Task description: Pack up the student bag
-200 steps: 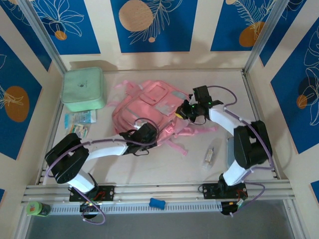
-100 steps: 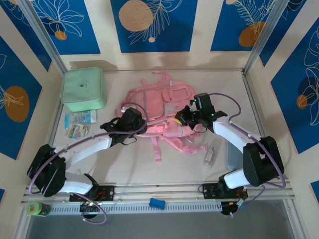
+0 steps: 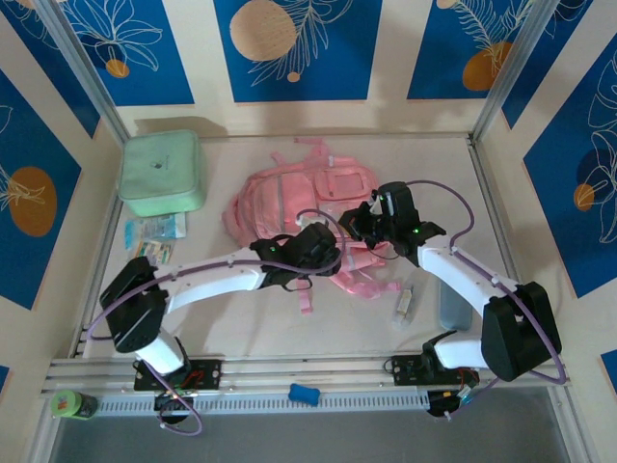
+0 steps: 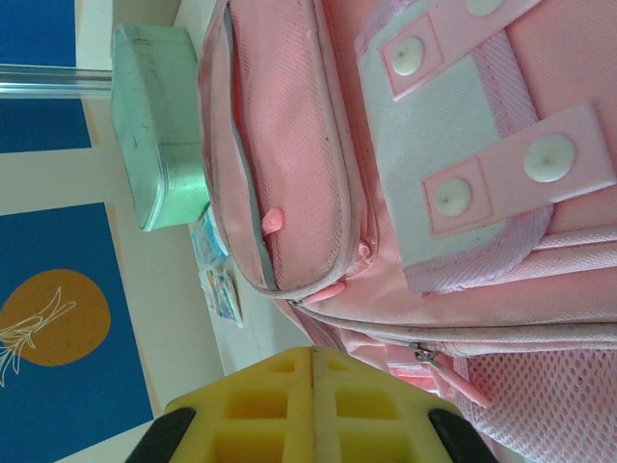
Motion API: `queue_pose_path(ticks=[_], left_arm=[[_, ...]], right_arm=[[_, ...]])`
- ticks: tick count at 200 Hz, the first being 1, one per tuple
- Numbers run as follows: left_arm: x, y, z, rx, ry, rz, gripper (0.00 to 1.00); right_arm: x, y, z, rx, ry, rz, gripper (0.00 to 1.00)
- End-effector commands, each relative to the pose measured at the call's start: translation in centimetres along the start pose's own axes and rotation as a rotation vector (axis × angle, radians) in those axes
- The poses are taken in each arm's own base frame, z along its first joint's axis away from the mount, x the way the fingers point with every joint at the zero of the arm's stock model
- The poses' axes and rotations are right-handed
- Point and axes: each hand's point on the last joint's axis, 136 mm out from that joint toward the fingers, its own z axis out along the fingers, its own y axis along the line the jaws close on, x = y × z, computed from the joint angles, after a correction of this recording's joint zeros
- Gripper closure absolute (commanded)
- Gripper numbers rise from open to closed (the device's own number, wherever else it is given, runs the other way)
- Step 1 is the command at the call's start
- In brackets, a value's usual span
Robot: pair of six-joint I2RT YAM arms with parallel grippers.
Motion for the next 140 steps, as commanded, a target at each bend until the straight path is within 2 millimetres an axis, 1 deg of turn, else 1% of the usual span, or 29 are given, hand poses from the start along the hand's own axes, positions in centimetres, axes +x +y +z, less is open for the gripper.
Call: queue_pose_path(ticks=[1,17,23,31,40,62,80,87,92,112,121,130,140], left_arm=[[-0.2,0.9,0.9,-0.082,-0.01,0.004,0.45],[0.1,2.5,1.1,-0.139,-0.019,-0.027,0.49],[0.1,2.8,1.0,-0.143,-0.03,-0.036,0.49],[0.2,3.3,0.9,-0.14,-0.048,-0.055,0.51],[0.3,3.6,0.9,-0.126,-0.062,-0.069,0.51],[0.7,5.2,0.8,-0.156,-0.052,-0.108,0.52],[0.9,5.6,0.9,-0.165,-0.05,-0.11,0.53],[0.8,5.7,1.0,-0.164,-0.048,-0.114,0.53],[0.9,5.8,1.1,-0.165,-0.044,-0.117,0.53],[0.8,5.8,1.2,-0.163,-0.049,-0.125,0.53],[0.9,5.7,1.2,-0.158,-0.047,-0.12,0.53],[0.8,5.8,1.2,-0.167,-0.042,-0.117,0.53],[0.9,6.0,1.3,-0.181,-0.035,-0.115,0.53]], right_arm=[[0.0,-1.2,-0.4,0.072,-0.003,0.011,1.0],[0.9,-2.9,0.1,0.124,0.04,0.05,1.0],[1.4,-3.4,0.4,0.137,0.052,0.06,0.92],[1.8,-4.1,1.0,0.154,0.063,0.068,0.78],[2.0,-4.7,1.5,0.17,0.068,0.087,0.68],[2.2,-5.4,2.7,0.181,0.091,0.138,0.55],[2.0,-6.2,3.4,0.248,0.061,0.149,0.44],[1.8,-6.6,3.9,0.268,0.05,0.156,0.38],[1.7,-6.9,4.3,0.274,0.051,0.169,0.36],[1.0,-7.0,5.7,0.271,0.049,0.195,0.36],[0.4,-6.8,6.0,0.282,0.026,0.183,0.4],[-0.1,-6.6,6.3,0.283,-0.001,0.157,0.47],[-0.2,-6.4,6.4,0.284,-0.01,0.149,0.54]])
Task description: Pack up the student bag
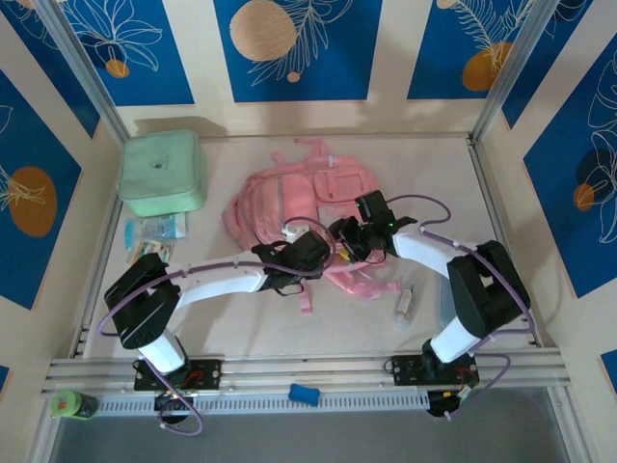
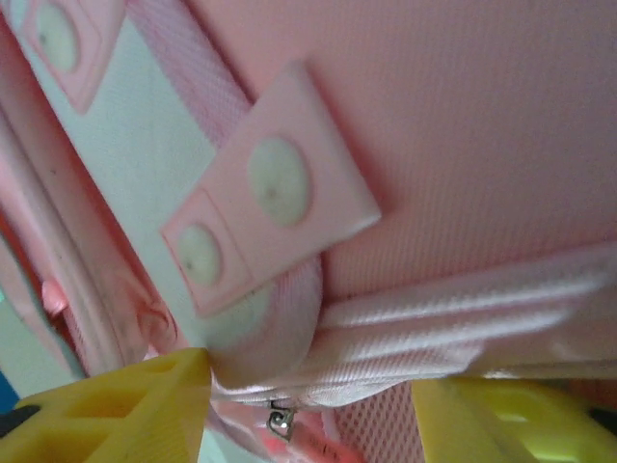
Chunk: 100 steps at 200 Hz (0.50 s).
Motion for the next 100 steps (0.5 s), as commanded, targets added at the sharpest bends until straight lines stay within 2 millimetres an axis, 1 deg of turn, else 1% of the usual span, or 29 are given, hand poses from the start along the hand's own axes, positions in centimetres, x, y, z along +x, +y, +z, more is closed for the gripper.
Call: queue_pose_path(ticks=[1,10,22,29,33,44,55,76,87,100], left_arm=[[-0.9,0.4,-0.5,-0.014,-0.023,-0.022,0.53],[-0.9,0.4,-0.5,-0.017,-0.022,-0.023,0.53],[-0.9,0.3,-0.6,-0.008,-0.025,-0.022,0.53],[-0.9,0.3,-0.6,-0.007,-0.025,-0.023,0.53],[-0.9,0.3,-0.5,-0.01,-0.025,-0.023,0.53],[-0.8,0.5,-0.5,-0.018,-0.022,-0.021,0.53],[-0.7,0.7,-0.6,-0.026,-0.019,-0.024,0.53],[-0.9,1.0,-0.7,-0.028,-0.033,-0.031,0.52],[-0.9,1.2,-0.8,-0.034,-0.037,-0.029,0.52],[-0.8,1.3,-0.8,-0.043,-0.031,-0.029,0.52]], right_arm=[[-1.3,1.6,0.2,-0.013,-0.076,-0.019,0.55],[-1.1,1.8,0.2,-0.02,-0.067,-0.015,0.59],[-1.0,1.9,0.0,-0.023,-0.065,-0.005,0.68],[-0.9,2.0,-0.1,-0.023,-0.064,0.002,0.7],[-0.8,1.9,-0.1,-0.02,-0.06,0.007,0.68],[-0.4,1.8,-0.3,-0.015,-0.044,0.013,0.56],[0.1,1.3,-0.5,0.006,-0.054,0.013,0.52],[0.9,0.2,-0.4,0.017,-0.066,0.032,0.46],[0.8,-0.3,0.1,0.031,-0.064,0.049,0.45],[0.4,-0.4,0.8,0.033,-0.044,0.068,0.45]])
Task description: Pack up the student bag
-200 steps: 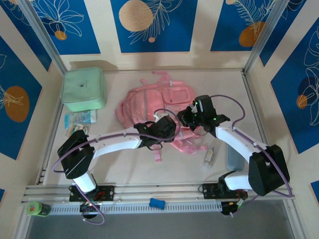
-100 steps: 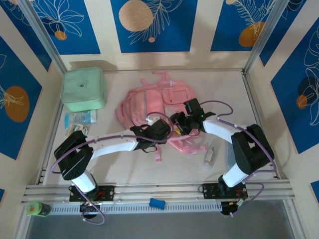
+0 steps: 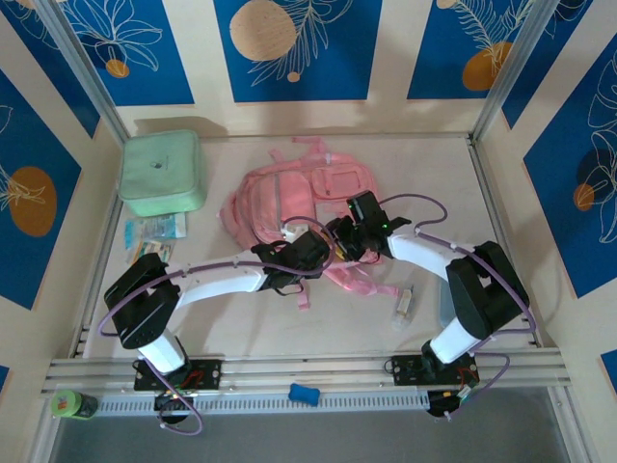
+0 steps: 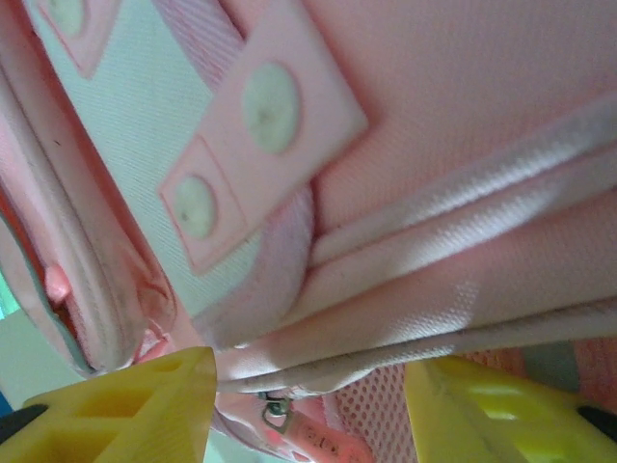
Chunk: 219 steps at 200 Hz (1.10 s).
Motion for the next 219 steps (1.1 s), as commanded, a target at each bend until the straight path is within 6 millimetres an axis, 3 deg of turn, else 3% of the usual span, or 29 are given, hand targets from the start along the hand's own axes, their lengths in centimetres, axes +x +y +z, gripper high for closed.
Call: queue_pose_path(ticks=[1,42,66,91,117,153,186,219], left_arm=[[-0.6,1.1,-0.7,-0.033,-0.022,-0.021,0.52],[-0.9,0.6,-0.7,-0.04,-0.007,0.017,0.49],[-1.3,-0.7,-0.6,0.009,-0.011,0.061,0.45],[-1.8,-0.9,-0.4,-0.028,-0.014,0.112,0.37],[-2.4,-1.6,0.0,-0.032,-0.023,0.145,0.32],[-3.5,-2.7,0.6,-0.042,-0.042,0.127,0.32],[-4.7,-2.2,1.1,-0.133,-0.074,0.087,0.45],[-4.7,-3.3,2.2,-0.103,-0.072,0.082,0.57]], right_arm=[[-0.4,-1.1,0.8,0.029,0.001,0.05,0.45],[-2.1,0.2,1.2,0.007,0.005,0.044,0.69],[-2.2,1.5,0.4,-0.029,0.006,0.034,0.87],[-1.9,2.8,-1.0,-0.083,0.005,0.033,0.99],[-1.8,3.8,-2.2,-0.133,0.029,0.048,1.0],[-1.1,5.0,-3.0,-0.179,0.06,0.062,1.0],[-0.9,5.2,-3.3,-0.188,0.059,0.069,1.0],[-0.7,5.5,-3.5,-0.195,0.068,0.079,1.0]])
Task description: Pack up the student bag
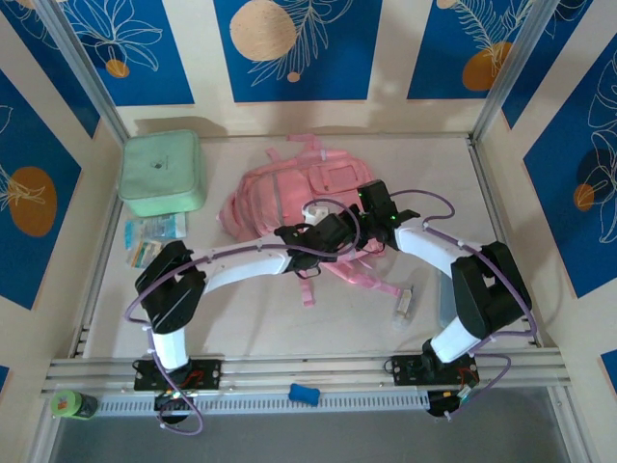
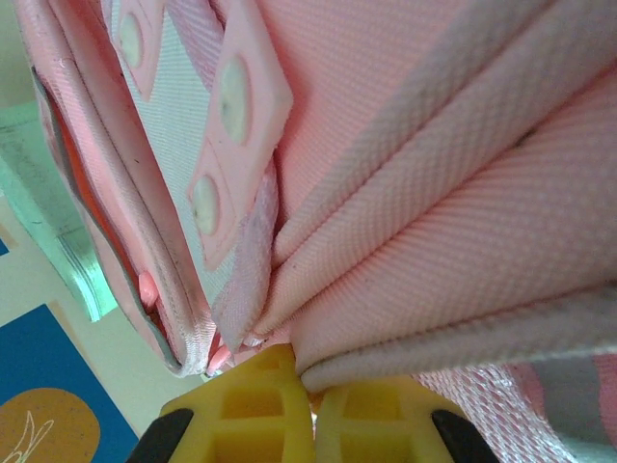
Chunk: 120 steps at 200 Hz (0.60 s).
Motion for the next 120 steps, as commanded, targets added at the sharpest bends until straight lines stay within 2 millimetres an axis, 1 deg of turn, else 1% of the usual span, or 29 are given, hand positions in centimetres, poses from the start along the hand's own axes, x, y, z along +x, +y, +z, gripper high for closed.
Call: queue_pose_path(ticks=[1,18,35,51,67,95,120], left_arm=[[-0.5,0.4,0.7,-0.036,-0.008,-0.007,0.57],[-0.5,-0.5,1.1,0.0,-0.01,-0.011,0.61],[-0.6,-0.8,1.4,0.004,-0.013,-0.009,0.64],[-0.8,-0.8,1.9,-0.004,-0.011,-0.023,0.67],[-0.8,-1.0,2.5,0.003,-0.012,-0.033,0.68],[-0.8,-0.1,3.5,-0.021,0.003,-0.088,0.71],[-1.5,-0.6,4.2,0.014,-0.024,-0.091,0.75]], right_arm=[[1.3,2.8,-1.6,-0.093,0.037,-0.024,1.0],[1.5,3.0,-1.6,-0.095,0.036,-0.03,1.0],[1.8,3.0,-1.6,-0.092,0.042,-0.03,1.0],[1.9,2.9,-1.5,-0.091,0.044,-0.032,1.0],[2.1,2.8,-1.4,-0.09,0.048,-0.03,1.0],[2.3,2.7,-1.3,-0.088,0.059,-0.028,1.0],[2.7,2.6,-1.4,-0.093,0.064,-0.026,1.0]])
